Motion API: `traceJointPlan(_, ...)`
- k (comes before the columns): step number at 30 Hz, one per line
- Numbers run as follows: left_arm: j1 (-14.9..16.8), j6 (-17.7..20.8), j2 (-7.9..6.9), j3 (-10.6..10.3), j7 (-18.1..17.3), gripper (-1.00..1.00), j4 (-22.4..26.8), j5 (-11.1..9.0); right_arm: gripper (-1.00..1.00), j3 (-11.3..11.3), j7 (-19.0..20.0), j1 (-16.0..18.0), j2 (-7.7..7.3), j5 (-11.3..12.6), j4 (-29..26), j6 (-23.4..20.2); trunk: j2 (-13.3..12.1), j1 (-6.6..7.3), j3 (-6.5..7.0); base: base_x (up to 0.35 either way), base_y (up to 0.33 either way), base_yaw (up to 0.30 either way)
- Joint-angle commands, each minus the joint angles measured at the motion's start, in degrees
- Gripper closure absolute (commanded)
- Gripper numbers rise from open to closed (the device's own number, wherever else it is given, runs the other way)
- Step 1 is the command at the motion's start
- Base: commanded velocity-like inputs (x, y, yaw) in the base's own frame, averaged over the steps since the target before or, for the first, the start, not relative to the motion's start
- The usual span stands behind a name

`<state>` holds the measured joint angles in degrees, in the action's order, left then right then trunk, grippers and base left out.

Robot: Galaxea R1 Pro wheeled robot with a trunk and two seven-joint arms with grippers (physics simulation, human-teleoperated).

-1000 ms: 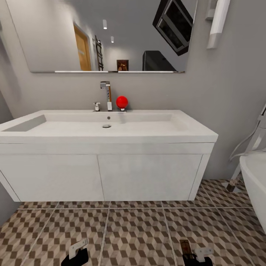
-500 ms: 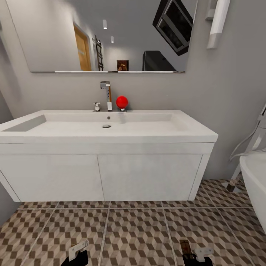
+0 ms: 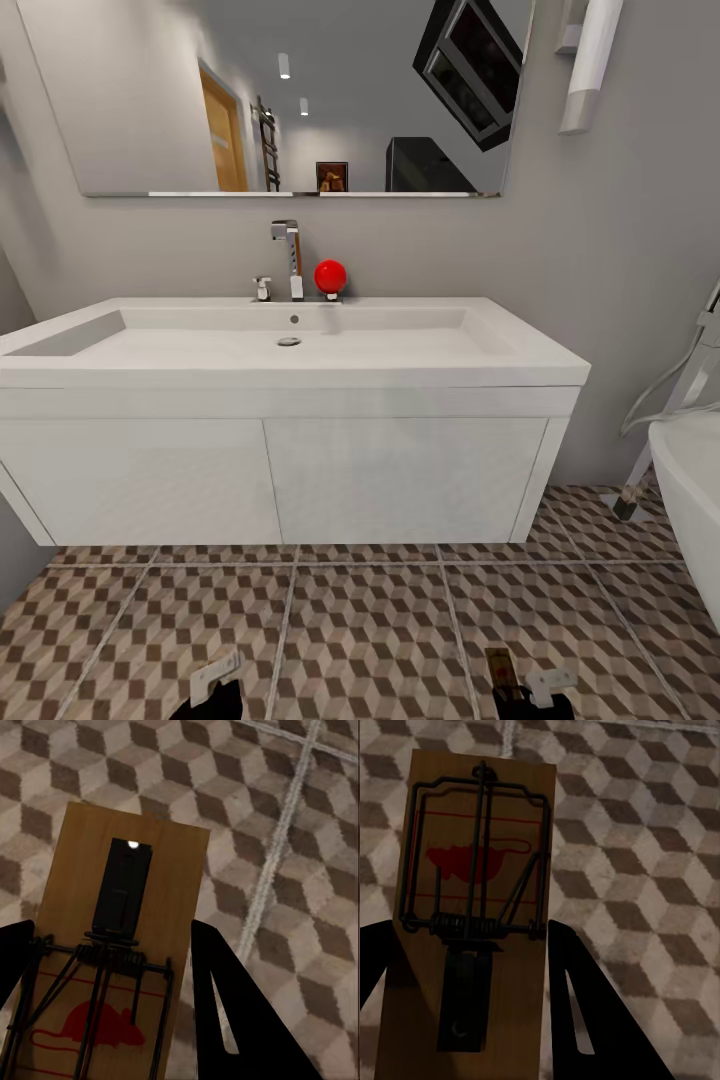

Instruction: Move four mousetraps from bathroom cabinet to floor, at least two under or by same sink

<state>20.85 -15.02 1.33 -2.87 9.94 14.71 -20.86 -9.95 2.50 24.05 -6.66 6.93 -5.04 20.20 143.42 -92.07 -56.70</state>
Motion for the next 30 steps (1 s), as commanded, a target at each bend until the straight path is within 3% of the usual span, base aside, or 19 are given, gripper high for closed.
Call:
traceJointPlan(1, 0.04, 0.53, -0.01, -0.28, 0.16, 1.0, 0.79, -0.01, 1.0, -0.34, 0.49, 0.03, -0.02, 0.81, -0.2, 0.16, 0.02, 0.01, -0.05, 0.0, 0.0, 0.0)
traceJointPlan(7, 0.41, 2.3, -0.23, -0.29, 0.09, 1.0, 5.17, 0.03, 1.0, -0.28, 0.41, 0.21, 0.01, 0.95, -4.18, 0.14, 0.02, 0.01, -0.05, 0.0, 0.0, 0.0)
traceJointPlan(12, 2.85, 8.62, -0.7, -0.34, -0.07, 1.0, 6.63, 0.03, 1.0, -0.25, 0.2, 2.34, 0.1, 1.56, -5.83, -0.36, 0.02, 0.01, -0.05, 0.0, 0.0, 0.0)
traceJointPlan(18, 6.13, 10.84, -1.17, -0.29, 0.27, 1.0, 6.73, 0.21, 1.0, -0.25, -4.0, 5.41, 0.38, 1.3, -6.16, -6.53, 0.02, 0.01, -0.05, 0.0, 0.0, 0.0)
traceJointPlan(22, 8.91, 20.23, -0.93, -0.3, 0.03, 1.0, 6.73, 0.07, 1.0, -0.21, -4.37, 7.34, 0.47, 1.17, -6.16, -10.26, 0.02, 0.01, -0.05, 0.0, 0.0, 0.0)
traceJointPlan(24, 9.23, 20.02, -1.05, -0.1, 0.01, 1.0, 6.73, 0.03, 1.0, -0.28, -4.12, 7.45, 0.46, 1.11, -6.14, -10.32, 0.02, 0.01, -0.05, 0.0, 0.0, 0.0)
traceJointPlan(27, 9.36, 15.74, -1.19, 0.48, 0.42, 1.0, 6.64, 0.01, 1.0, -0.33, -4.01, 7.5, 0.43, 1.08, -6.06, -10.29, 0.02, 0.01, -0.05, 0.0, 0.0, 0.0)
traceJointPlan(30, 9.38, 14.36, -1.02, 0.65, 0.51, 1.0, 6.53, -0.01, 1.0, -0.4, -4.0, 7.5, 0.42, 1.07, -6.04, -10.27, 0.02, 0.01, -0.05, 0.0, 0.0, 0.0)
